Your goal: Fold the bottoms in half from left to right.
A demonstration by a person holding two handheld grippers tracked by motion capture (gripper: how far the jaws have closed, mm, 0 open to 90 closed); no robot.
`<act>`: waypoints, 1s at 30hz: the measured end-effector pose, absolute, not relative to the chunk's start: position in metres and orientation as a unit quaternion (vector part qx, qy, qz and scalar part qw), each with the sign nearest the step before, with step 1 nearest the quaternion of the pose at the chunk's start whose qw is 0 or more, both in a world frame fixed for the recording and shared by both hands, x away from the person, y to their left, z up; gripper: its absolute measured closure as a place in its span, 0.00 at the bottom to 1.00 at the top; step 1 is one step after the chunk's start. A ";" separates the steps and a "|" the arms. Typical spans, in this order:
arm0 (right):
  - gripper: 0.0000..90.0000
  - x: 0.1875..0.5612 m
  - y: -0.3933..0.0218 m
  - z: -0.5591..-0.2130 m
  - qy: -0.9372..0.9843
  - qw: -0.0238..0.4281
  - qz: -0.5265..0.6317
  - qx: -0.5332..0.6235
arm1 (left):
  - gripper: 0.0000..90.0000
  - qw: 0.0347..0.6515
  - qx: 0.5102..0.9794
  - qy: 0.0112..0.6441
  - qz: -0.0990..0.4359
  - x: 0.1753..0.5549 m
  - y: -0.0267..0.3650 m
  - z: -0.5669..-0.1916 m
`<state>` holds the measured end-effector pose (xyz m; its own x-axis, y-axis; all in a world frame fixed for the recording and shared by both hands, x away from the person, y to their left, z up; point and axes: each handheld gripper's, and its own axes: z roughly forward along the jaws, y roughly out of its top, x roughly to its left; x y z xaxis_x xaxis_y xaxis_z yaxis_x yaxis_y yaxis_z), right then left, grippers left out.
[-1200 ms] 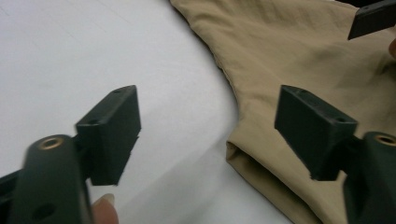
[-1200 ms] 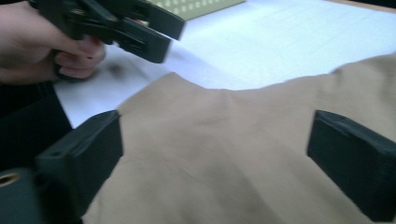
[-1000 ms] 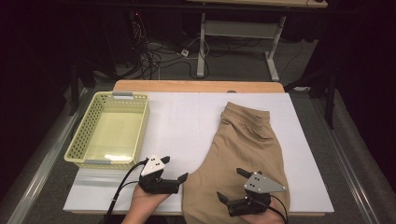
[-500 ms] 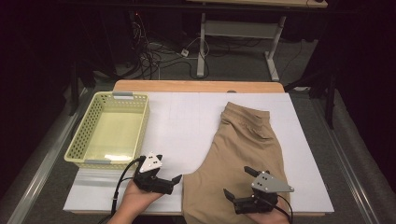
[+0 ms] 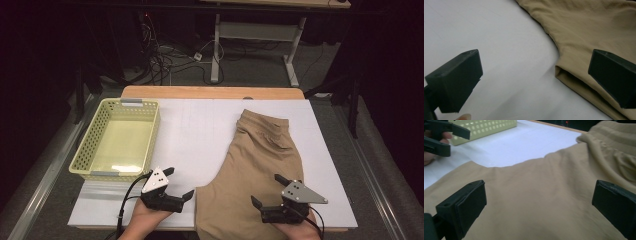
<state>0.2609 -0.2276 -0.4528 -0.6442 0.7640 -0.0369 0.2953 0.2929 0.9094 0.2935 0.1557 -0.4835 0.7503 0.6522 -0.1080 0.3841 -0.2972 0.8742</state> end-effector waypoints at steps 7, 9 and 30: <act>0.00 0.260 -0.262 -0.447 0.745 0.264 0.480 0.380 | 0.00 0.498 0.795 0.321 0.132 0.293 0.157 -0.484; 0.00 0.264 -0.270 -0.446 0.739 0.269 0.479 0.389 | 0.00 0.500 0.794 0.319 0.135 0.292 0.156 -0.484; 0.12 0.356 -0.290 -0.442 0.735 0.280 0.436 0.436 | 0.00 0.519 0.783 0.310 0.146 0.288 0.160 -0.484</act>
